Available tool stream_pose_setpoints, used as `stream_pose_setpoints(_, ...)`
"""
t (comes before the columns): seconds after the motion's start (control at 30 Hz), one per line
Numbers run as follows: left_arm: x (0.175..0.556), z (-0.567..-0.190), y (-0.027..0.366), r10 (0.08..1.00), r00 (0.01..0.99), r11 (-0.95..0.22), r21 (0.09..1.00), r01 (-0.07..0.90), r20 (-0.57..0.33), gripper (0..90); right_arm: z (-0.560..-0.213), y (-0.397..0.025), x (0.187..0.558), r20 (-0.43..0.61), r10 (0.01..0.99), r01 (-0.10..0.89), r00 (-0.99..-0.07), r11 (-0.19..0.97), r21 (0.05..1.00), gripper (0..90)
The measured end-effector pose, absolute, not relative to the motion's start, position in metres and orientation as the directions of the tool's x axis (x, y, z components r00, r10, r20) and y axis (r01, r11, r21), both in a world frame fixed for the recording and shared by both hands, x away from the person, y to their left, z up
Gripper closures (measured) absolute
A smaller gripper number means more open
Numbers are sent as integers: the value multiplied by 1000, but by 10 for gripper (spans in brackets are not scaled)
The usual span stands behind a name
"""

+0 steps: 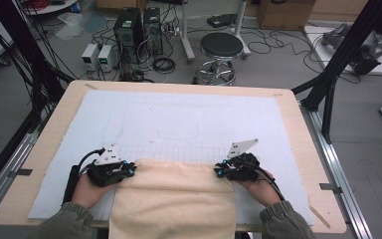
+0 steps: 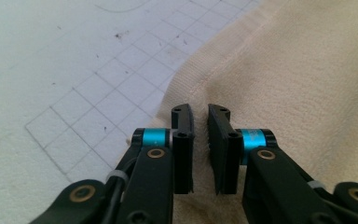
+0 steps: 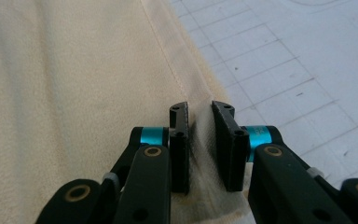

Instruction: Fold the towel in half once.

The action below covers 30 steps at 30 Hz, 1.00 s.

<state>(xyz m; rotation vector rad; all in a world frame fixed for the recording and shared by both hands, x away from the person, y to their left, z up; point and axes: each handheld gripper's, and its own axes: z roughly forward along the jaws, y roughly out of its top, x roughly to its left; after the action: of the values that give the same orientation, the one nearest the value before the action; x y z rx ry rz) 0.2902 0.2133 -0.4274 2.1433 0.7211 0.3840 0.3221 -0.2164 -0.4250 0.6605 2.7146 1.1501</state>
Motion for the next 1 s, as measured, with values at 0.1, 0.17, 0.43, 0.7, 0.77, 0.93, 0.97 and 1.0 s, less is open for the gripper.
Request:
stream_pose_setpoints(0.1,286,-421,216,611,791,-478,806,348,21,817,-421,-218,319,53,433,335,-900,608,720,783)
stream_pose_setpoints(0.17,284,-418,218,611,792,-471,814,340,22,822,-418,-219,317,50,425,325,-904,605,727,786)
stream_pose_setpoints(0.43,262,-411,226,594,803,-468,828,309,36,823,-400,-219,301,34,394,283,-919,596,752,785)
stream_pose_setpoints(0.7,233,-407,232,563,825,-484,828,285,45,824,-387,-217,275,21,349,241,-937,601,762,784)
stream_pose_setpoints(0.77,223,-405,233,550,834,-491,827,274,50,824,-385,-216,269,13,343,230,-939,604,763,781)
stream_pose_setpoints(0.93,209,-409,237,540,840,-503,819,275,50,804,-388,-218,255,11,345,236,-939,616,752,723)
stream_pose_setpoints(0.97,208,-410,237,540,840,-506,816,280,47,803,-390,-218,253,7,350,237,-937,620,748,715)
stream_pose_setpoints(1.0,208,-411,237,535,843,-510,813,280,46,806,-391,-219,253,11,352,242,-936,619,747,715)
